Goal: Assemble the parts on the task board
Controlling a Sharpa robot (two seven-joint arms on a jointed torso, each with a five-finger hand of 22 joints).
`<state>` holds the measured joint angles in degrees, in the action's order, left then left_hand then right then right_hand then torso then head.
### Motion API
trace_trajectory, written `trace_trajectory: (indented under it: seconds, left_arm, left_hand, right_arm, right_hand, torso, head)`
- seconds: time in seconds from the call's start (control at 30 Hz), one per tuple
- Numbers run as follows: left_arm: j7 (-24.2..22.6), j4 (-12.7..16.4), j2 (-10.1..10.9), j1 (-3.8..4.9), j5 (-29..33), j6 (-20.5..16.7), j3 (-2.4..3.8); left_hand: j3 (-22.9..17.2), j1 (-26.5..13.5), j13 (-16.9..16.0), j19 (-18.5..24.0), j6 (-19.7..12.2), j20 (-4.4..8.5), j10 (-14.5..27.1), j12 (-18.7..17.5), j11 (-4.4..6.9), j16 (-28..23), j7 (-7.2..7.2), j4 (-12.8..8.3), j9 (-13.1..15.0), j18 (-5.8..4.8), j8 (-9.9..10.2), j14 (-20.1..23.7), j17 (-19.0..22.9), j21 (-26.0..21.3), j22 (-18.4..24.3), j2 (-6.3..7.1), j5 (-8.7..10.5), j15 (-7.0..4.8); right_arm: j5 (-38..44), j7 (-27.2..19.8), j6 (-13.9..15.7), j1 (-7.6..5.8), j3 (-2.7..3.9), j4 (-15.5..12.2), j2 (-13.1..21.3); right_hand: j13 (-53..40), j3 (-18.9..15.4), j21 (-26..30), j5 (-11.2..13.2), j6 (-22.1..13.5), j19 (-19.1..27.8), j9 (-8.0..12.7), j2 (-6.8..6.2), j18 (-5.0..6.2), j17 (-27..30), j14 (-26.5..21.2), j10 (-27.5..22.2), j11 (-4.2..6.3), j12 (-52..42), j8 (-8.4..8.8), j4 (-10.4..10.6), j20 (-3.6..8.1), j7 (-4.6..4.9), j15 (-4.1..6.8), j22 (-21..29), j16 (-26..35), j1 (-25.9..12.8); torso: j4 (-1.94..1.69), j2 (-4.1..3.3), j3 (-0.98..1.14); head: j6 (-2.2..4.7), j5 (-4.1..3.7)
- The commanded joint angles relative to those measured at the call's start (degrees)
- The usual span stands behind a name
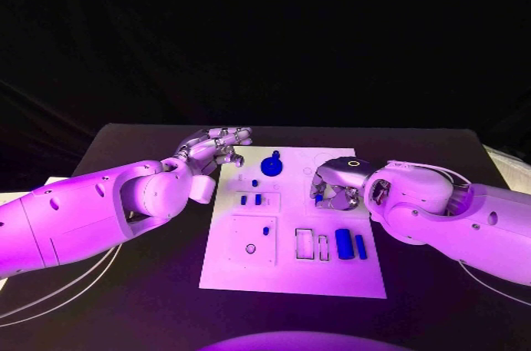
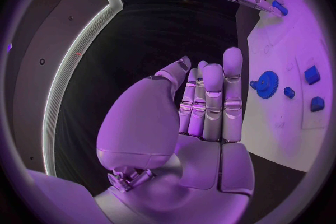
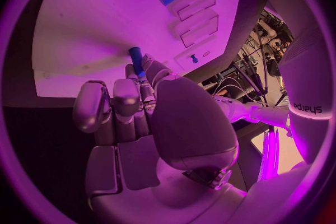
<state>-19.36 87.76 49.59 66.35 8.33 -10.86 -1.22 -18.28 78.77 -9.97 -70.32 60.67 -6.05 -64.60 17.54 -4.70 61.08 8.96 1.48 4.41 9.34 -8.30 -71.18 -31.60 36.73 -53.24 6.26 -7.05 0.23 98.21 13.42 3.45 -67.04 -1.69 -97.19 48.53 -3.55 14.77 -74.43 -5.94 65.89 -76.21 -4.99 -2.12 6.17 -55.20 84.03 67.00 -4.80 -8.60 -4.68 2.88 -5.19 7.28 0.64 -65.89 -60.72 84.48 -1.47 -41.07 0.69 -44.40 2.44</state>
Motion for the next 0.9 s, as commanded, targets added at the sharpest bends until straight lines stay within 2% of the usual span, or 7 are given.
trace_trajectory:
  seconds: [0.03, 0.17, 0.27, 0.5, 0.63, 0.8, 0.9]
  left_arm:
    - [-0.1, 0.1, 0.0, 0.02, -0.2, 1.2, 0.04]
    - [-0.1, 0.0, 0.0, 0.02, -0.2, 1.2, 0.04]
    - [0.1, 0.0, 0.0, 0.02, -0.2, 1.3, 0.04]
    - [0.3, -0.2, 0.0, 0.02, -0.4, 1.4, 0.04]
    - [0.4, -0.2, -0.2, 0.02, -0.5, 1.5, 0.04]
    - [0.4, -0.2, -0.2, 0.02, -0.5, 1.4, 0.04]
    - [0.3, -0.2, -0.2, 0.02, -0.5, 1.5, 0.04]
  left_hand:
    - [0.3, -0.1, -0.1, 0.0, -0.5, 0.01, 0.4, 0.3, 0.02, 0.4, -0.03, -0.1, 0.0, 0.55, -0.2, 0.5, 0.0, -0.2, 0.0, -0.57, 0.22, -0.04]
    - [0.3, -0.1, -0.1, 0.0, -0.5, 0.01, 0.4, 0.3, 0.02, 0.4, -0.03, -0.1, 0.0, 0.55, -0.2, 0.5, 0.0, -0.2, 0.0, -0.57, 0.22, -0.04]
    - [0.3, -0.1, -0.1, 0.0, -0.5, 0.01, 0.4, 0.4, 0.03, 0.4, -0.04, -0.1, 0.0, 0.56, -0.2, 0.5, 0.1, -0.3, 0.1, -0.64, 0.23, -0.04]
    - [0.3, 0.0, -0.1, 0.1, -0.5, 0.01, 0.5, 0.5, 0.05, 0.3, -0.05, -0.1, 0.0, 0.58, -0.2, 0.6, 0.2, -0.4, 0.2, -0.69, 0.23, -0.04]
    - [0.3, 0.0, -0.1, 0.1, -0.5, 0.01, 0.5, 0.5, 0.05, 0.3, -0.05, -0.1, 0.0, 0.58, -0.2, 0.6, 0.2, -0.4, 0.2, -0.69, 0.23, -0.04]
    - [0.2, 0.4, -0.2, 0.1, -0.5, 0.02, 0.6, 0.8, 0.07, 0.4, -0.08, -0.2, 0.0, 0.59, -0.4, 0.6, 0.3, -0.5, 0.2, -1.06, 0.23, -0.07]
    - [0.2, 0.4, -0.2, 0.1, -0.5, 0.02, 0.7, 0.8, 0.08, 0.4, -0.07, -0.2, 0.0, 0.59, -0.4, 0.6, 0.3, -0.5, 0.2, -1.08, 0.23, -0.07]
  right_arm:
    - [1.1, 0.2, -0.5, 0.33, -0.19, 0.1, -0.1]
    - [1.7, 0.4, 1.0, 0.36, -0.19, -0.1, 0.1]
    - [1.8, 0.3, 1.9, 0.36, -0.19, -0.6, 0.5]
    - [-0.6, -0.6, 5.2, -0.24, -0.09, -3.4, 2.3]
    - [-3.8, -1.2, 6.7, -0.66, 0.27, -4.7, 3.8]
    - [-7.1, -1.7, 7.0, -0.88, 0.56, -6.4, 4.6]
    - [-8.3, -2.0, 6.7, -0.88, 0.62, -7.8, 4.1]
  right_hand:
    - [-0.4, 1.5, -0.6, 0.8, 0.8, -0.6, -0.2, 0.70, -0.90, -0.5, 1.2, 2.3, 1.32, -0.3, -0.46, -0.7, 0.08, -0.03, 0.51, -0.7, -0.6, 1.7]
    - [-0.5, 3.6, -1.0, 1.7, 1.1, -0.8, -0.2, 0.58, -0.99, -0.8, 1.2, 3.4, 1.47, 0.0, -0.41, -1.7, 0.31, 0.04, 0.67, -1.3, -1.0, 2.2]
    - [-0.6, 5.0, -1.1, 0.4, 1.2, -0.7, -0.2, -0.04, -1.00, -0.8, 1.1, 4.2, 1.52, 0.3, -0.26, -2.2, 0.43, 0.08, 0.67, -1.3, -1.1, 1.8]
    - [-0.7, 6.4, -1.4, 0.2, 1.3, -0.9, -0.2, -0.60, -1.07, -1.1, 1.1, 4.5, 1.54, 0.6, -0.11, -2.6, 0.48, 0.09, 0.73, -1.8, -1.5, 1.3]
    - [-0.7, 7.3, -1.6, 0.2, 1.3, -1.0, -0.2, -0.85, -1.12, -1.4, 1.1, 4.7, 1.54, 0.8, -0.02, -2.9, 0.50, 0.12, 0.74, -2.1, -1.8, 1.1]
    - [-0.7, 7.7, -1.7, 0.2, 1.4, -1.0, -0.2, -1.04, -1.13, -1.4, 1.1, 4.8, 1.53, 0.9, 0.01, -3.1, 0.50, 0.15, 0.74, -2.1, -1.9, 0.9]
    - [-0.7, 7.9, -1.7, 0.1, 1.4, -0.9, -0.2, -1.10, -1.12, -1.4, 1.1, 4.8, 1.52, 0.9, 0.03, -3.2, 0.50, 0.17, 0.74, -2.1, -1.9, 0.9]
  torso:
    - [-0.01, 0.01, -0.04]
    - [-0.04, 0.05, -0.03]
    - [-0.03, 0.08, -0.04]
    - [0.05, 0.08, -0.03]
    - [-0.10, 0.08, -0.15]
    - [0.06, 0.03, -0.04]
    - [0.00, 0.03, -0.02]
  head:
    - [-0.09, -0.09]
    - [-0.10, -0.11]
    - [-0.08, -0.09]
    - [0.20, -0.20]
    - [0.46, -0.39]
    - [0.42, 0.05]
    - [0.49, 0.18]
